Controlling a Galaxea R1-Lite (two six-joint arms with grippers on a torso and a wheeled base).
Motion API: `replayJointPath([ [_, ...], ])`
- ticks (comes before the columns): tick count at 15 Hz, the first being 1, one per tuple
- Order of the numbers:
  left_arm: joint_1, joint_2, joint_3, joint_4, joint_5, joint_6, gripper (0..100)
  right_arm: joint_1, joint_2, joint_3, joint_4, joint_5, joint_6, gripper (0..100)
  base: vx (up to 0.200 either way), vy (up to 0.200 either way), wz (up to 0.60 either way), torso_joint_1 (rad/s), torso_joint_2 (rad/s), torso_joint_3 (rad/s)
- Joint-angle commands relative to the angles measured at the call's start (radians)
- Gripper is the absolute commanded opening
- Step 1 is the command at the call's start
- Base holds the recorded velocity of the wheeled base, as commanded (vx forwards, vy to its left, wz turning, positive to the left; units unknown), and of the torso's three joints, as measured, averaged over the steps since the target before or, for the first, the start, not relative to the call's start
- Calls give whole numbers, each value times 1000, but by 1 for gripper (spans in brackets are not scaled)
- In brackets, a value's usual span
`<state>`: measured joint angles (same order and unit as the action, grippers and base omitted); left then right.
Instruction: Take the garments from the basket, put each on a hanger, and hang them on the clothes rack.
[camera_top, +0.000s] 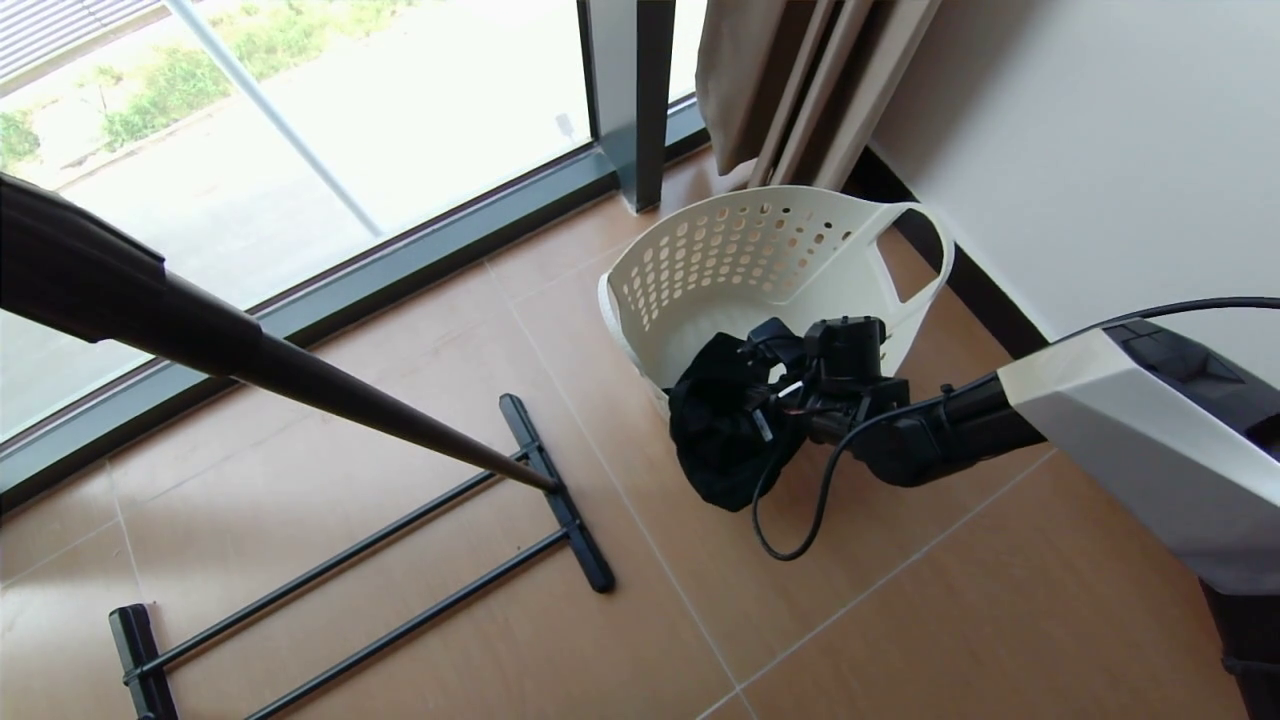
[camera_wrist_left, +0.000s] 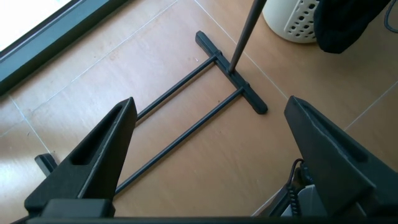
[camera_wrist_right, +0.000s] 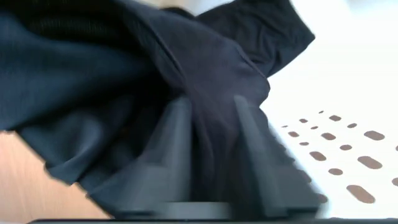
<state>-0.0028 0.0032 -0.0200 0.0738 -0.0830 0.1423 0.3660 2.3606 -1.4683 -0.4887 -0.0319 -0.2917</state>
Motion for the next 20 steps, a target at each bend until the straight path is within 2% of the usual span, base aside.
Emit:
replayJointPath([
  [1, 0, 1, 0, 0, 0, 0, 100, 1, -4, 11, -11, 0, -1, 0, 0, 0, 0, 0, 0, 0],
  [5, 0, 1, 0, 0, 0, 3, 100, 2, -95, 83, -77, -2, -1, 0, 0, 0, 0, 0, 0, 0],
  [8, 0, 0, 0, 0, -60, 0, 100, 7, -175, 172, -152, -3, -3, 0, 0, 0, 0, 0, 0, 0],
  [9, 0, 0, 0, -2, -93, 0, 100, 30, -222, 229, -186, -3, -4, 0, 0, 0, 0, 0, 0, 0],
  [13, 0, 0, 0, -2, -96, -3, 100, 136, -489, 536, -341, -5, -27, 0, 0, 0, 0, 0, 0, 0],
  [16, 0, 0, 0, -2, -93, -3, 100, 195, -640, 675, -367, -5, -27, 0, 0, 0, 0, 0, 0, 0],
  [18, 0, 0, 0, 0, -93, -3, 100, 238, -802, 793, -367, -3, -27, 0, 0, 0, 0, 1, 4, 43],
  [19, 0, 0, 0, 0, -92, -3, 100, 241, -824, 809, -367, -3, -27, 0, 0, 0, 0, -2, 2, 134],
  [20, 0, 0, 0, 0, -92, 0, 100, 252, -879, 872, -367, -2, -24, 0, 0, 0, 0, 2, 12, 173],
])
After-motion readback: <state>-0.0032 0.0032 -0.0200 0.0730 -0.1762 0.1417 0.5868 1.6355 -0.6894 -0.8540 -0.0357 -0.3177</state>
